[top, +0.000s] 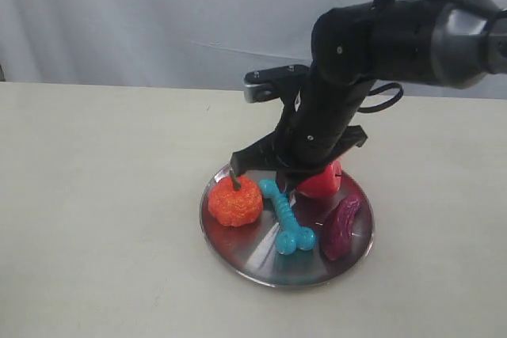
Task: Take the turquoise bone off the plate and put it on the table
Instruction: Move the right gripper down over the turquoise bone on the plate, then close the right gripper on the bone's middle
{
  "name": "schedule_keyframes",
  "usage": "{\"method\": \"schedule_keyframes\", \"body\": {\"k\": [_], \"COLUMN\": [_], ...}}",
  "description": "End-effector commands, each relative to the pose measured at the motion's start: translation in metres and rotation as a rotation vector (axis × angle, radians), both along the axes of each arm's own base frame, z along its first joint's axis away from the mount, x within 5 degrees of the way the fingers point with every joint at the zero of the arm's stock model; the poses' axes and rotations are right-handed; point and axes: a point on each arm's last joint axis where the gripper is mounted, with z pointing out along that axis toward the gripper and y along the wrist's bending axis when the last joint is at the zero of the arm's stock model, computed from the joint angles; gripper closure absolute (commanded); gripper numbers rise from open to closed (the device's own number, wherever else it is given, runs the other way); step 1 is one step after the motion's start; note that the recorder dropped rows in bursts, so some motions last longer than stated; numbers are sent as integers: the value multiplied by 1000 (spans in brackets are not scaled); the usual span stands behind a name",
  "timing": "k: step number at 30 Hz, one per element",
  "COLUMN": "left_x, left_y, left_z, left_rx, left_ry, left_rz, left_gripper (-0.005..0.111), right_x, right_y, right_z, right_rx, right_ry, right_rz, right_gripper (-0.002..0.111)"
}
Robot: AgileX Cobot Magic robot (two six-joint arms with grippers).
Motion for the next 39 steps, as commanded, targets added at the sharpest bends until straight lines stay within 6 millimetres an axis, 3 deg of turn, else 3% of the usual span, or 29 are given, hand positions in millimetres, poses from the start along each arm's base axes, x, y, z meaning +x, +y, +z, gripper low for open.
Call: {"method": "schedule_keyframes", "body": {"k": [1, 13, 15, 20, 23, 33, 39], "left_x": [0, 0, 0, 0, 0, 0, 0], "left_y": [0, 0, 0, 0, 0, 0, 0], "left_z": [0, 0, 0, 0, 0, 0, 0], "left_rx": [5, 5, 5, 5, 5, 5, 5], "left_ry": [-4, -4, -4, -4, -4, -4, -4], "left_rz": [6, 6, 6, 6, 6, 6, 6], "left_gripper": [107, 107, 107, 107, 107, 107, 107], "right_x": [9, 11, 11, 10, 10, 13, 20], "right_y": [0, 0, 0, 0, 0, 1, 0], "right_z": [-18, -21, -21, -21, -21, -27, -44], "right_rx": [-25, -31, -32, -37, -37, -36, -55], "right_ry": [11, -4, -4, 4, 5, -4, -8], "right_rz": [9, 22, 27, 41, 41, 40, 43], "right_gripper": [109, 108, 100, 63, 52, 50, 50]}}
